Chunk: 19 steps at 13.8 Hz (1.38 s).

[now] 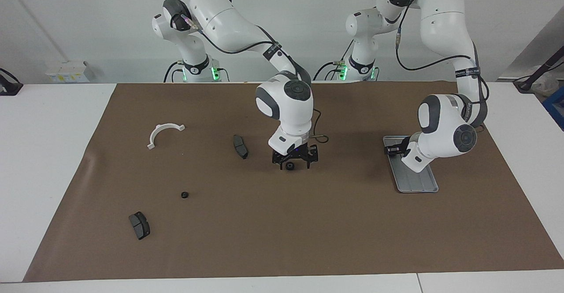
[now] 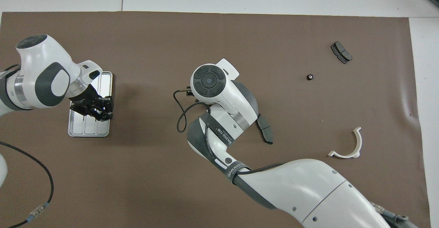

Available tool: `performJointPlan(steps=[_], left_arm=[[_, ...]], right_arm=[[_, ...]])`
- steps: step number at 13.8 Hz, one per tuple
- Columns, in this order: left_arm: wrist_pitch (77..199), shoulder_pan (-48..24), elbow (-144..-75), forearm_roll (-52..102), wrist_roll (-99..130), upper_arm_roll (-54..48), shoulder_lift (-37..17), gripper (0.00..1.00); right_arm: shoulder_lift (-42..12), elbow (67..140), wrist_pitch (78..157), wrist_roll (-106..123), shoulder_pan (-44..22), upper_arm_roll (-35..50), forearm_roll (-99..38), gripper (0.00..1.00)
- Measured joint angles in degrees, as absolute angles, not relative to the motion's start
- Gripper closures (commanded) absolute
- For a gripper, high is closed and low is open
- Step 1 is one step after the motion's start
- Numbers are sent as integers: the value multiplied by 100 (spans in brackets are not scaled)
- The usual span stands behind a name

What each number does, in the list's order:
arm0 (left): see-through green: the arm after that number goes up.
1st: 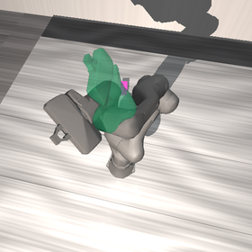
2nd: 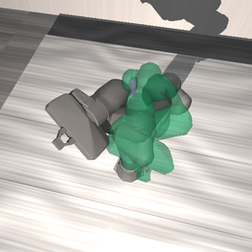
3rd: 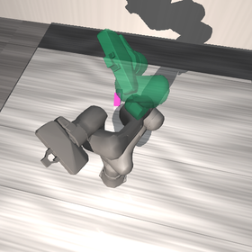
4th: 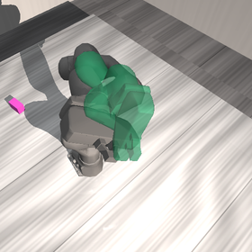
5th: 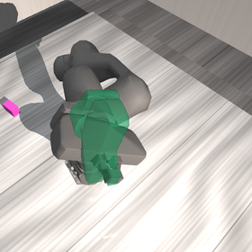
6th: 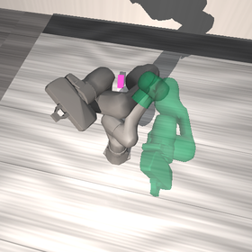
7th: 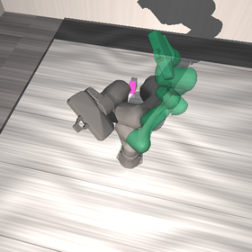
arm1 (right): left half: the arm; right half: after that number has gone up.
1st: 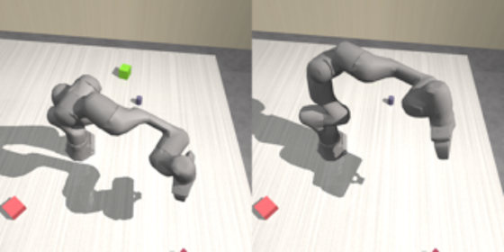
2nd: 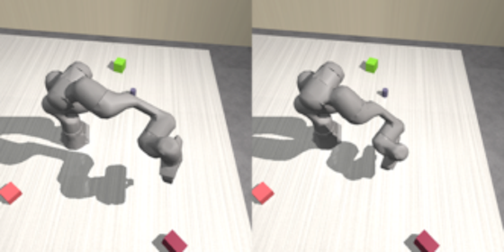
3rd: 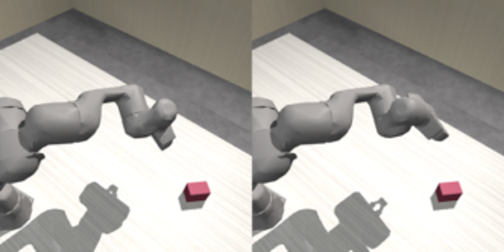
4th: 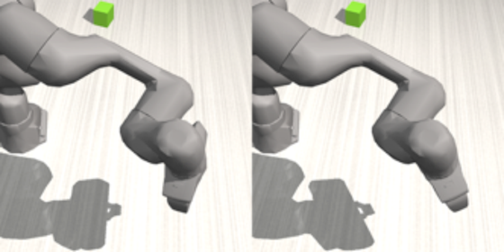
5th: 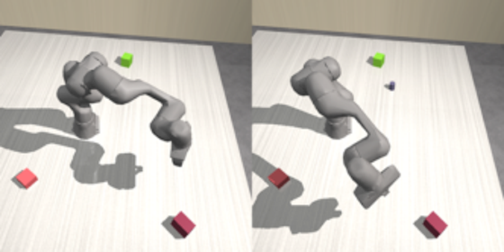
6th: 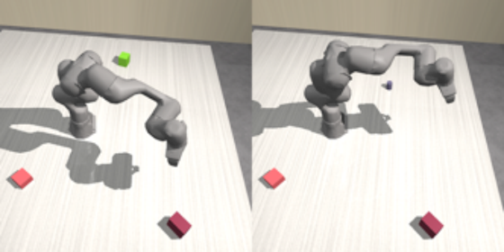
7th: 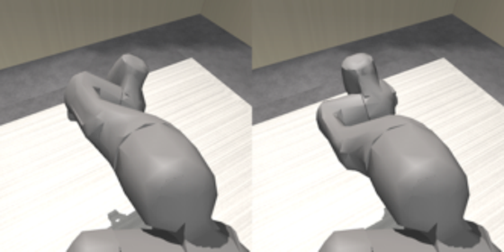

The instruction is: Place bearing gear from tray to pile

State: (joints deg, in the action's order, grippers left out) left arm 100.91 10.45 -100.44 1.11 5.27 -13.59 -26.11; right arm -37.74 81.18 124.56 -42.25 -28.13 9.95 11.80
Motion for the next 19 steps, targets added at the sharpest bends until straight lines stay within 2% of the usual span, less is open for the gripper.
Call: performJointPlan(steps=[5, 7, 8, 9, 10, 14, 17, 19], left_arm=[[10070, 1045, -9996, 111, 527, -1366, -2610, 61], [10076, 1046, -9988, 110, 527, -1366, -2610, 44], [10146, 1048, -9948, 109, 527, -1345, -2611, 41], [10149, 1057, -9900, 109, 527, -1342, -2610, 37], [10152, 1071, -9858, 105, 527, -1335, -2610, 37], [10152, 1107, -9767, 105, 527, -1317, -2611, 52], [10152, 1152, -9768, 104, 525, -1313, -2619, 53], [10152, 1165, -9779, 104, 526, -1309, -2633, 53]], right_arm=[[-3812, 8420, 12482, -4225, -2816, 995, 1257, 1], [-3811, 8543, 12504, -4225, -2819, 995, 1259, 6], [-3811, 8565, 12505, -4225, -2819, 995, 1260, 11], [-3809, 8567, 12505, -4225, -2819, 995, 1260, 22], [-3806, 8567, 12505, -4225, -2819, 995, 1260, 31], [-3802, 8566, 12506, -4225, -2819, 996, 1260, 68], [-3783, 8566, 12506, -4225, -2821, 1000, 1260, 97], [-3782, 8566, 12505, -4240, -2821, 1000, 1260, 100]])
